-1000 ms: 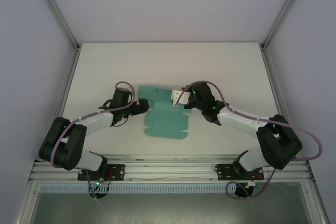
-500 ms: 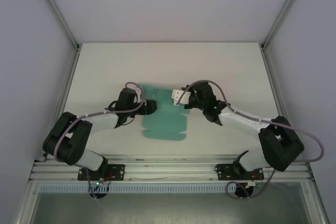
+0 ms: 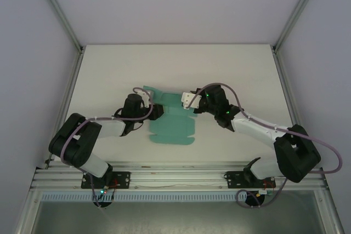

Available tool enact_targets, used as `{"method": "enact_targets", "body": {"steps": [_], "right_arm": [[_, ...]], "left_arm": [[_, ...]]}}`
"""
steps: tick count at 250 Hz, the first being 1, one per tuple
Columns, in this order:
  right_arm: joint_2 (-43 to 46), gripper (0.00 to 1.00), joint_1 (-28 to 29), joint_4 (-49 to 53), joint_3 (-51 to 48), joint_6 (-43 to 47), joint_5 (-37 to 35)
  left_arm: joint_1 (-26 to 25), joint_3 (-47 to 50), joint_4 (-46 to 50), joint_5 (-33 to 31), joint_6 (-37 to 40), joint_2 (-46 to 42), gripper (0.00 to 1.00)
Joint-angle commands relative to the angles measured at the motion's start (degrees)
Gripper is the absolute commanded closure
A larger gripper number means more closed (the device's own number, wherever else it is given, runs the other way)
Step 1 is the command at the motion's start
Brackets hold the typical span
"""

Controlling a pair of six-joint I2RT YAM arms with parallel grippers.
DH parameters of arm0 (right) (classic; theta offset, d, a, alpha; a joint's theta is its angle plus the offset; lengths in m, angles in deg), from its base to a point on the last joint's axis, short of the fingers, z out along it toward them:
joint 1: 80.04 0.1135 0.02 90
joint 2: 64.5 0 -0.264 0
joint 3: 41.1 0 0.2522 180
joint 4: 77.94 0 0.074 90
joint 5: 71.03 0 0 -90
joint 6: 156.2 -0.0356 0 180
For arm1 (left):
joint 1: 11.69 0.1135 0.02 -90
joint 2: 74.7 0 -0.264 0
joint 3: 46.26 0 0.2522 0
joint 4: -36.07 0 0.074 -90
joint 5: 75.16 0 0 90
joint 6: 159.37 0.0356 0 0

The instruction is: Assemble paper box

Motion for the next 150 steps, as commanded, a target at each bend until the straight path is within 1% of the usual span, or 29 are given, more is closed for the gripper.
{"method": "enact_targets", "body": {"steps": [1, 17, 25, 32, 43, 54, 72, 80, 96, 109, 127, 132, 141, 150], "right_arm": [[1.7, 1.0, -0.2, -0.8, -0.9, -1.8, 1.8], [1.9, 1.0, -0.3, -0.7, -0.8, -1.8, 1.9], [2.0, 1.0, -0.3, -0.7, -0.8, -1.8, 1.9], [2.0, 1.0, -0.3, -0.7, -0.8, -1.8, 1.8], [2.0, 1.0, -0.4, -0.7, -0.8, -1.8, 1.6], [1.9, 1.0, -0.3, -0.7, -0.8, -1.6, 1.4], [1.7, 1.0, -0.4, -0.6, -0.8, -1.3, 1.0], [1.7, 1.0, -0.4, -0.6, -0.8, -1.3, 0.8], [1.7, 1.0, -0.3, -0.5, -0.7, -1.0, 0.6], [1.8, 1.0, -0.3, -0.5, -0.7, -0.7, 0.2], [1.2, 1.0, -0.3, -0.4, -0.8, 0.3, -1.0], [0.9, 1.0, -0.3, -0.4, -0.7, 0.8, -1.6], [0.5, 1.0, -0.2, -0.4, -0.7, 1.3, -2.5], [0.1, 1.0, -0.3, -0.4, -0.5, 1.7, -3.2]], "left_arm": [[-0.6, 0.4, -3.5, 1.0, -0.1, 0.5, 0.74], [-0.6, 0.3, -2.9, 0.1, 0.2, 0.3, 0.79], [-0.7, 0.2, -2.5, -0.4, 0.3, 0.2, 0.84], [-0.8, 0.1, -2.1, -0.6, 0.5, 0.1, 0.87], [-0.8, 0.1, -1.4, -1.0, 0.7, -0.2, 0.87], [-0.9, -0.1, -0.6, -1.7, 1.1, -0.4, 0.91], [-1.1, -0.3, 1.0, -2.5, 1.7, -1.0, 0.91], [-1.1, -0.4, 1.5, -3.0, 1.8, -1.5, 0.85], [-1.1, -0.3, 2.8, -3.7, 2.1, -2.4, 0.82], [-1.1, -0.2, 4.4, -4.9, 2.1, -3.7, 0.7], [-1.1, -0.2, 7.8, -7.6, 2.4, -6.2, 0.67], [-1.1, -0.1, 8.5, -7.9, 2.7, -7.0, 0.62], [-1.0, 0.0, 10.1, -9.4, 2.9, -8.7, 0.48], [-1.0, 0.0, 12.4, -11.2, 3.2, -10.5, 0.42]]}}
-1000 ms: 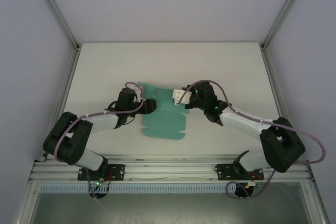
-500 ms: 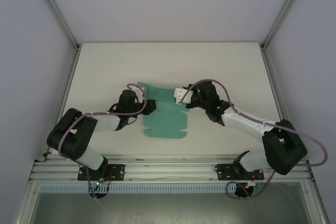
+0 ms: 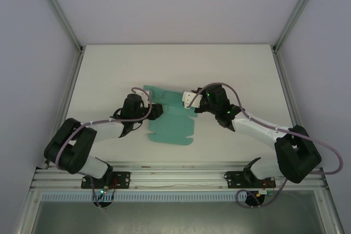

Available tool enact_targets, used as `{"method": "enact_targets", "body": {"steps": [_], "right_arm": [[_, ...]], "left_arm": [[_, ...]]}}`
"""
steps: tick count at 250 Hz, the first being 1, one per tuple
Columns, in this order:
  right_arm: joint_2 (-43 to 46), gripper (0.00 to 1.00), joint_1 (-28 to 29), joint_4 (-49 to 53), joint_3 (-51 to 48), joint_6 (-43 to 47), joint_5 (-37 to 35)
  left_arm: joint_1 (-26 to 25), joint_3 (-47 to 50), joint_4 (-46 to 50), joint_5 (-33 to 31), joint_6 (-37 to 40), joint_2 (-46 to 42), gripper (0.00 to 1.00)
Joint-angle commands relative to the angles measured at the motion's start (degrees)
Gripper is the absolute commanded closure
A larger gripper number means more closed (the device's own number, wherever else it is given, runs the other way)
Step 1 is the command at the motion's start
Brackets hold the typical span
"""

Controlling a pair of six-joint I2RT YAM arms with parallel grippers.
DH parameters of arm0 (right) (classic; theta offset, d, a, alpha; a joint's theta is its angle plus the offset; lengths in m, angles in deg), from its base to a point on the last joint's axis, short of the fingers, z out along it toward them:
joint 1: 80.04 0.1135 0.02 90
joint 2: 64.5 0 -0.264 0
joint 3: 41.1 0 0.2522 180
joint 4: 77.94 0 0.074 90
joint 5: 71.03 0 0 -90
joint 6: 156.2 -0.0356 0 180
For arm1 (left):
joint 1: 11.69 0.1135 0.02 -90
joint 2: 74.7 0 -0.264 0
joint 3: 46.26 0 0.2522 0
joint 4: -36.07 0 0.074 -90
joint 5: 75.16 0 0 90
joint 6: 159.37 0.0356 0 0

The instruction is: Assemble paper box

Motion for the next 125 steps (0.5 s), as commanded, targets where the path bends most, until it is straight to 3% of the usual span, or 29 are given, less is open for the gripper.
{"method": "enact_targets", "body": {"steps": [1, 42, 85, 125], "right_arm": [[-0.4, 1.0, 0.3, -0.7, -0.5, 1.3, -2.7], [-1.9, 1.0, 1.3, -0.9, -0.1, 3.6, -6.5], [-3.7, 1.0, 3.3, -3.1, -0.4, 7.2, -11.8], [-7.1, 1.0, 5.3, -8.3, -1.2, 12.8, -19.0]], "left_arm": [[-0.2, 0.0, 7.0, -6.1, 1.8, -5.4, 0.42], [-0.1, -0.7, 18.8, -15.9, 2.1, -13.9, 0.01], [2.1, -5.2, 30.7, -26.3, 0.1, -19.7, 0.0], [9.2, -10.7, 35.5, -24.5, -2.5, -18.3, 0.0]]}}
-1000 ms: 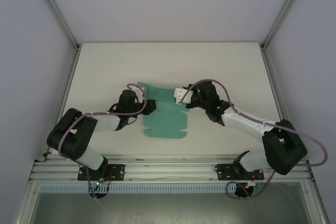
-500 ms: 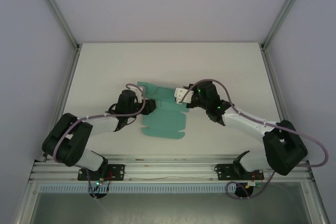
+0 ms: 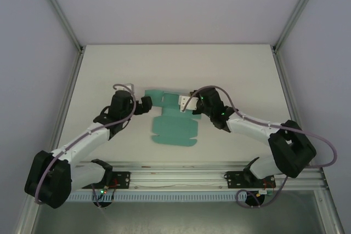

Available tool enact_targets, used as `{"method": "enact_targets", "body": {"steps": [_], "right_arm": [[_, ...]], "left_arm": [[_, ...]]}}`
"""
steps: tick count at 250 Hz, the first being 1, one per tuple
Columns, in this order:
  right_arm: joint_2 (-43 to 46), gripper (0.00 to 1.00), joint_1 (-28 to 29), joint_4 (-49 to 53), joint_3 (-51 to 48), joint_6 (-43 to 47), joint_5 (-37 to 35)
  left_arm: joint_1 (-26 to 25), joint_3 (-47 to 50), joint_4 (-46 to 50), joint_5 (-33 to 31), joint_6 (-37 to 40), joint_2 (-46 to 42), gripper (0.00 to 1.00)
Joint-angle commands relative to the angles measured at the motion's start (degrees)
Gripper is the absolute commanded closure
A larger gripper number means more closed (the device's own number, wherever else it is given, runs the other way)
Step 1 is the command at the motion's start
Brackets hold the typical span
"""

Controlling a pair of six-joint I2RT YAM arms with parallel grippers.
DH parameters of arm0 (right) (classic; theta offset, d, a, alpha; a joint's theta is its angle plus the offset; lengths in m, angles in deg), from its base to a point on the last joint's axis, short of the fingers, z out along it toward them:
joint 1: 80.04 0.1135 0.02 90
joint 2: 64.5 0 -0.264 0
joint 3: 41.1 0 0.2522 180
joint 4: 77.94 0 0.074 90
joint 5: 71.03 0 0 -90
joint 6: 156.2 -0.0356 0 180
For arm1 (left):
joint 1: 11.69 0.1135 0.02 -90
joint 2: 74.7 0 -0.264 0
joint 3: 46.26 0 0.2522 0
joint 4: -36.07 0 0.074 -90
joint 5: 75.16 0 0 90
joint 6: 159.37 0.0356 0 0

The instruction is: Assemble paper box

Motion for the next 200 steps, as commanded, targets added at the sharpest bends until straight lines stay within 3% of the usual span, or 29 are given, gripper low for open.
{"method": "enact_targets", "body": {"steps": [1, 32, 65, 154, 200], "right_arm": [[-2.4, 1.0, 1.3, -5.6, -1.1, 5.5, -7.8], [-4.2, 1.0, 2.3, -10.2, -2.1, 9.0, -10.7], [-5.3, 1.0, 3.2, -16.8, -3.7, 12.6, -11.8], [-10.1, 1.0, 4.8, -31.4, -6.5, 20.8, -13.6], [-9.3, 1.0, 5.1, -32.0, -7.1, 20.4, -12.2]], "left_arm": [[4.5, -4.6, 7.5, -3.3, -2.6, 0.6, 0.0], [8.5, -7.7, 7.2, -3.1, -3.3, 4.4, 0.0], [11.8, -11.1, 4.5, 1.1, -2.8, 10.6, 0.0], [12.8, -21.6, 1.5, 6.8, 2.2, 26.0, 0.0], [12.8, -24.5, 0.8, 11.2, 4.5, 31.4, 0.0]]}}
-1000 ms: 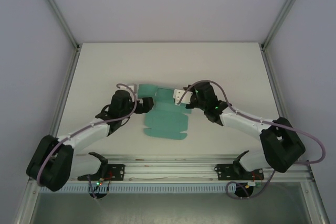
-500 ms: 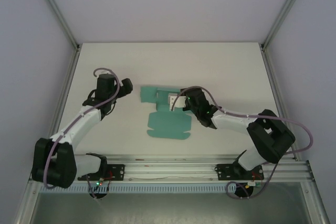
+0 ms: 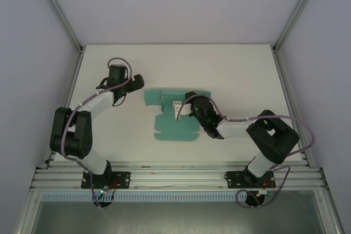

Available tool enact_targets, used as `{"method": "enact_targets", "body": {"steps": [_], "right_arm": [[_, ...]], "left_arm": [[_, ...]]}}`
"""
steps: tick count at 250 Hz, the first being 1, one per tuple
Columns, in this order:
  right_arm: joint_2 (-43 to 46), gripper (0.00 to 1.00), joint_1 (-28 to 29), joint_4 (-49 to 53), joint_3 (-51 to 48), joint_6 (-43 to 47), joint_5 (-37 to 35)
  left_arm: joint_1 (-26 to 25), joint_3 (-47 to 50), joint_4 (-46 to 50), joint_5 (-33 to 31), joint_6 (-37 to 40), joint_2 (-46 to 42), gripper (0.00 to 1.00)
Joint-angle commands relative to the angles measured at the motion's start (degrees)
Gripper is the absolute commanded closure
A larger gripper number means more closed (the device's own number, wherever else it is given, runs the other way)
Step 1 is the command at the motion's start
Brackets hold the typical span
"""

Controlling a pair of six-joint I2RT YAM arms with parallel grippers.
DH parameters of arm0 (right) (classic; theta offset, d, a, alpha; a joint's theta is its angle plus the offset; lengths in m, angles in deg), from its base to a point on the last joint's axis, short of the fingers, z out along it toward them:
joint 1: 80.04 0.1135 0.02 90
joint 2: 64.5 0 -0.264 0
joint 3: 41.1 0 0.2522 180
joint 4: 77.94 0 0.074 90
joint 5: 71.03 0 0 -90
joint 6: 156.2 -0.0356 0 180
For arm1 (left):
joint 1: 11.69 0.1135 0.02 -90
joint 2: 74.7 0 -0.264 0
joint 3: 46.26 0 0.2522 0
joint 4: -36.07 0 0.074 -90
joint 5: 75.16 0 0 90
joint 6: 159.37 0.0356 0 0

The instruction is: Assemble paper box

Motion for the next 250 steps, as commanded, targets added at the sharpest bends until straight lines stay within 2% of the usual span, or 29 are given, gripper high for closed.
{"method": "enact_targets", "body": {"steps": [1, 25, 45, 79, 104, 152, 250], "right_arm": [[0.6, 1.0, 0.4, -3.6, -0.5, 1.1, -0.1], [1.1, 1.0, 0.4, -3.9, -0.7, 0.7, 0.4], [1.3, 1.0, 0.4, -3.2, -0.6, 0.2, 0.1], [1.4, 1.0, 0.4, -3.7, -0.5, -0.3, -0.2], [1.5, 1.0, 0.4, -3.4, -0.3, -1.1, -0.3], [1.6, 1.0, 0.4, -2.6, 0.1, -1.5, -0.9], [1.0, 1.0, 0.4, -2.5, 0.4, -0.8, -1.8]], "left_arm": [[0.5, -2.5, -1.7, 4.3, 3.0, 2.7, 0.0], [0.5, -3.5, -1.7, 8.1, 4.4, 4.9, 0.05], [0.5, -3.5, -2.1, 12.3, 5.5, 5.7, 0.13], [0.3, 0.3, -5.9, 20.1, 6.7, 4.4, 0.21], [-0.4, 3.8, -8.6, 23.3, 7.0, 2.2, 0.3], [-5.1, 10.3, -12.8, 22.4, 9.8, -3.0, 0.38], [-10.6, 20.0, -20.8, 16.9, 10.0, -9.9, 0.41]]}}
